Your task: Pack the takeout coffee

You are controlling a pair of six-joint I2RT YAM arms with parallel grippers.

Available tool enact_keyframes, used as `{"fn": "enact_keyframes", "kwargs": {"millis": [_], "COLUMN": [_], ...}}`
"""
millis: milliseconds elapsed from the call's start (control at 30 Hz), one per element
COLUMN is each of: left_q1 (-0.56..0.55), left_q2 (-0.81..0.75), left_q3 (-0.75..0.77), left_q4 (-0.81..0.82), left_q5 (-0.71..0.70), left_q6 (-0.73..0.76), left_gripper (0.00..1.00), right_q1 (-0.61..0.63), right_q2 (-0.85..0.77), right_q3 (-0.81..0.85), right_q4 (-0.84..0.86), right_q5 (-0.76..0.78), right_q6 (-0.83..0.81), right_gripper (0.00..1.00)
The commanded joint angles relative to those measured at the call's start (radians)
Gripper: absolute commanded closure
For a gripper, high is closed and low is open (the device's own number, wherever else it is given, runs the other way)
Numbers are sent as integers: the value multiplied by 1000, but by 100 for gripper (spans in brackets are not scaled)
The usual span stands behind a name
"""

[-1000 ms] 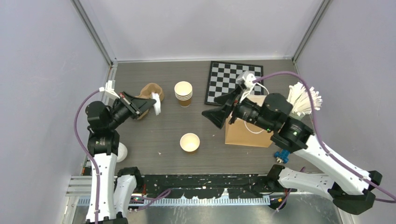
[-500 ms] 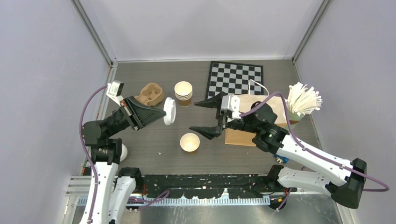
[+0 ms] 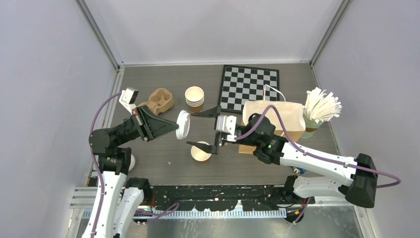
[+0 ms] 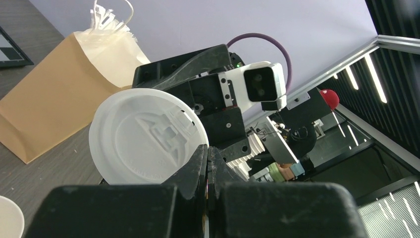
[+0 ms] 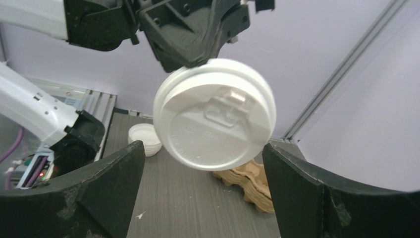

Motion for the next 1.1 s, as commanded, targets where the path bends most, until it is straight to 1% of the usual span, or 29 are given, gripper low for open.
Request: {"fn": "enact_keyframes", "kwargs": {"millis": [0,100,567,800,1067], "left_q1": [-6,-7,-19,-21,-22], "left_q2": [-7,-8,0,1,1], "left_q3": [-22,-37,-57,-63,-73], "left_q4": [40,40,39,39,39], "left_q5": [24,14,-4,-2,0], "left_q6": [-5,-4,2,6,10], "left_gripper": [100,100,100,100,100], "right_q1": [8,9,10,13,14], "right_q2": [-12,-11,41,52,45], "right_q3": [-18,-28,0,-16,-24], "right_q4": [139,149,116,170,180], "right_q5": [107,125,82,75,68], "right_q6": [-35,-38,-40,-27,-28], "right_gripper": [7,7,6,6,5]}}
